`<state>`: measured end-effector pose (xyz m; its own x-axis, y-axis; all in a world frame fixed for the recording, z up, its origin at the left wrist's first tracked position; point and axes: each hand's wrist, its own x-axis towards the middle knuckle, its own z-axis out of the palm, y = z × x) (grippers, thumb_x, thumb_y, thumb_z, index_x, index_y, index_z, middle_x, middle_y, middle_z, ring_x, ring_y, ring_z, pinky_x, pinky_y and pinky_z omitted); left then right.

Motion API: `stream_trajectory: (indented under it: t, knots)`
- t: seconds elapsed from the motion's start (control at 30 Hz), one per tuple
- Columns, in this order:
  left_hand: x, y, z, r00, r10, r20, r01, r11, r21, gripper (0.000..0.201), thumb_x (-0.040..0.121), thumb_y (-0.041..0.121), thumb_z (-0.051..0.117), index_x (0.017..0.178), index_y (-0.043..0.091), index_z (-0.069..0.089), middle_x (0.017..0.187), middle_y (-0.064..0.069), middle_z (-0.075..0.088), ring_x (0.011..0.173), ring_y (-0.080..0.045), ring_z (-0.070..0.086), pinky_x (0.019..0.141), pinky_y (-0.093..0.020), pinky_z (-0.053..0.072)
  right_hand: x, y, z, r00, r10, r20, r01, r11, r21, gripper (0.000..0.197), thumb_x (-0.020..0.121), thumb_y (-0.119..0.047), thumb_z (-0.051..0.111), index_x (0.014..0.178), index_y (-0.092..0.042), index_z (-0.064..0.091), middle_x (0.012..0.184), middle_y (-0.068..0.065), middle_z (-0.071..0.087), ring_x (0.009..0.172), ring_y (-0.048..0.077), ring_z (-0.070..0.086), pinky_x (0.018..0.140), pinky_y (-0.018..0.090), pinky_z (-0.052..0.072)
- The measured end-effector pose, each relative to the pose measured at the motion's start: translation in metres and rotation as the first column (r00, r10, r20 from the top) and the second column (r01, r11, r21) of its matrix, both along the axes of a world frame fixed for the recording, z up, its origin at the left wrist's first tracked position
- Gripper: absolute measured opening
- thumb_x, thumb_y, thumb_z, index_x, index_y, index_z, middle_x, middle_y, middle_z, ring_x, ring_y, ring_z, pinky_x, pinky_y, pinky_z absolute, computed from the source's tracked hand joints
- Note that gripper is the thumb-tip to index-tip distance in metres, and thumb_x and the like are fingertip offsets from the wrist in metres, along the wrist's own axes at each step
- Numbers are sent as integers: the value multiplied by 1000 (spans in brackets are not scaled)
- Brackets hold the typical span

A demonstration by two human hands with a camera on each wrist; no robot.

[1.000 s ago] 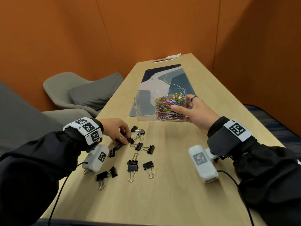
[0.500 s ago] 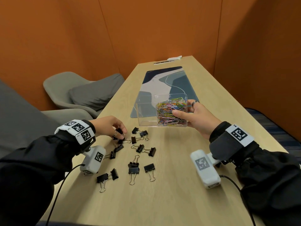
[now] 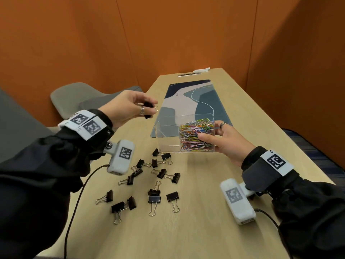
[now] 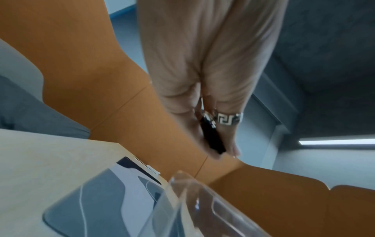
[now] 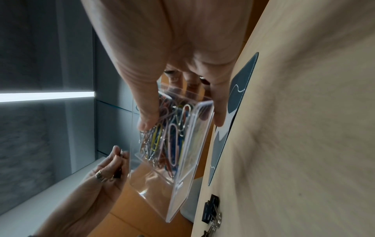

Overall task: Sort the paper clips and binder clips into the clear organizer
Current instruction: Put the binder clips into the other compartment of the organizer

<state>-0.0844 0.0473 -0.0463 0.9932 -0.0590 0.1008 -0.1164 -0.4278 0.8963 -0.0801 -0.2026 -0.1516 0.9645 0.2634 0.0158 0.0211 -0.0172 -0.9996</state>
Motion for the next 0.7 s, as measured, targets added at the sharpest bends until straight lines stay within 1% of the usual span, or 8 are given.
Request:
stream_trajectory:
  t: [0.13,0.23,0.3,0.4,0.47,0.53,0.63,0.7]
  knots:
    - [6,-22,-4,993,14,114,-10,999,-38,19,75,-8,69,85,9,66,85,-10,62,63,-14,64,65,-19,56,-2,0,-1,1000,3,18,-3,1000,-12,62,77,-25,72,130,-13,42,120,7,60,108,22,62,88,37,55]
    - [9,-32,-13,984,52,170,-52,999,-5,20,73,-5,73,80,13,67,83,-9,64,59,-9,65,66,-20,56,-3,0,-1,999,20,31,-20,1000,-3,65,74,-28,72,129,-13,42,121,8,60,110,23,61,92,40,53]
    - [10,-35,-20,977,73,200,-79,997,22,20,72,-2,75,79,14,67,84,-11,65,59,-8,65,70,-24,58,-4,0,1,999,24,37,-24,1000,1,69,70,-32,73,130,-13,42,122,8,59,111,23,60,93,42,53]
    - [8,-38,-27,966,105,236,-124,990,64,22,68,5,81,77,20,68,80,-9,67,69,-20,65,82,-41,54,-4,-1,1,999,20,32,-20,1000,3,82,59,-39,75,130,-13,43,123,9,59,111,24,61,95,45,51]
    - [3,-41,-30,959,102,263,-125,989,73,22,65,9,82,75,23,68,80,-8,69,75,-30,67,85,-45,54,-5,-1,2,1000,15,27,-16,1000,17,81,58,-38,75,129,-13,44,122,9,60,111,24,61,95,46,51]
    - [0,-43,-33,954,85,288,-109,992,69,22,64,10,83,73,24,68,77,-6,70,78,-34,69,85,-46,55,-3,-1,1,1000,10,11,-10,999,34,75,60,-36,76,125,-14,46,121,9,62,110,26,62,95,47,51]
    - [-3,-45,-38,951,58,303,-84,994,71,22,66,7,82,73,22,67,73,1,69,72,-23,69,81,-41,55,-2,-1,1,1000,15,-3,-14,998,63,52,73,-25,74,117,-16,49,117,9,64,106,25,64,94,46,52]
    - [-3,-44,-40,954,37,299,-60,996,66,21,66,6,81,74,20,67,76,2,69,72,-18,69,77,-35,56,-2,-1,1,1000,6,0,-6,998,55,59,70,-27,75,121,-14,48,118,9,64,107,25,64,93,45,52]
